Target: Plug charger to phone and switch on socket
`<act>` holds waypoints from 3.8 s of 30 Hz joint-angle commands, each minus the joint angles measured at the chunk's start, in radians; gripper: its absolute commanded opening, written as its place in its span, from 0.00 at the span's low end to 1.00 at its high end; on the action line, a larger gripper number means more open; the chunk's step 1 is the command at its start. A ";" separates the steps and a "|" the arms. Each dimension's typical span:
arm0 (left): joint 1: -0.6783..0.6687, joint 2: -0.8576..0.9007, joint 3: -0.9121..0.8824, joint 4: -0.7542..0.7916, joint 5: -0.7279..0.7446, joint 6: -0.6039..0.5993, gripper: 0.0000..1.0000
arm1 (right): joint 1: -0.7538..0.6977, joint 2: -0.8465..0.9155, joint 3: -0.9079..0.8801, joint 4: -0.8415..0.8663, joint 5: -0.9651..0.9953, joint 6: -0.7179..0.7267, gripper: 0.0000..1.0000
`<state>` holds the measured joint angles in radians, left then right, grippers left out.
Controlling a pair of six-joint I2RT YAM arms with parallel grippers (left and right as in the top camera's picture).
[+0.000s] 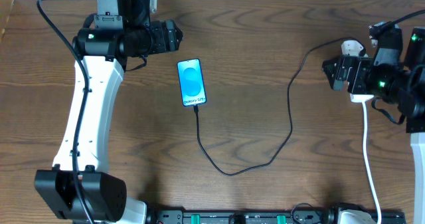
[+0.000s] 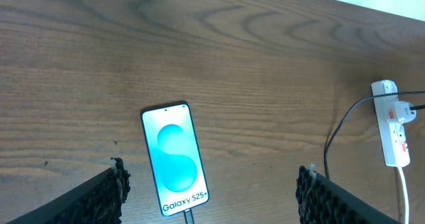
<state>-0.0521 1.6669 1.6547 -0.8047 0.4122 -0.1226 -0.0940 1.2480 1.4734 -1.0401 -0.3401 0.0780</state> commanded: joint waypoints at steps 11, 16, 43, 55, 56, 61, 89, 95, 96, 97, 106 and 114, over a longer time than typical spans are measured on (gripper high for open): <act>0.005 -0.001 0.002 -0.003 -0.006 0.014 0.82 | 0.129 -0.409 -0.626 0.686 0.291 -0.013 0.99; 0.005 -0.001 0.002 -0.003 -0.006 0.014 0.82 | 0.128 -0.688 -0.953 0.880 0.308 -0.012 0.99; 0.005 -0.001 0.002 -0.003 -0.006 0.014 0.82 | 0.132 -1.241 -1.468 0.966 0.312 0.018 0.99; 0.005 -0.001 0.002 -0.002 -0.006 0.014 0.82 | 0.132 -1.241 -1.468 0.966 0.312 0.018 0.99; 0.005 -0.001 0.002 -0.003 -0.006 0.014 0.82 | 0.132 -1.241 -1.468 0.966 0.312 0.018 0.99; 0.005 -0.001 0.002 -0.003 -0.006 0.014 0.82 | 0.132 -1.241 -1.468 0.966 0.312 0.018 0.99; 0.000 -0.288 -0.198 0.170 -0.055 0.284 0.82 | 0.132 -1.241 -1.468 0.966 0.312 0.018 0.99; 0.001 -0.514 -0.513 0.417 -0.055 0.294 0.82 | 0.132 -1.241 -1.468 0.966 0.312 0.018 0.99; 0.001 -0.563 -0.581 0.463 -0.055 0.306 0.82 | 0.132 -1.241 -1.468 0.966 0.312 0.018 0.99; 0.001 -0.610 -0.643 0.503 -0.056 0.318 0.82 | 0.132 -1.241 -1.468 0.966 0.312 0.018 0.99; 0.003 -1.035 -1.112 0.709 -0.119 0.366 0.82 | 0.132 -1.241 -1.468 0.966 0.312 0.018 0.99; 0.003 -1.312 -1.382 0.805 -0.169 0.367 0.82 | 0.132 -1.241 -1.468 0.966 0.312 0.018 0.99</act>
<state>-0.0521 0.4313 0.3466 -0.0265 0.2790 0.2317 0.0303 0.0128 0.0067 -0.0696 -0.0296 0.0875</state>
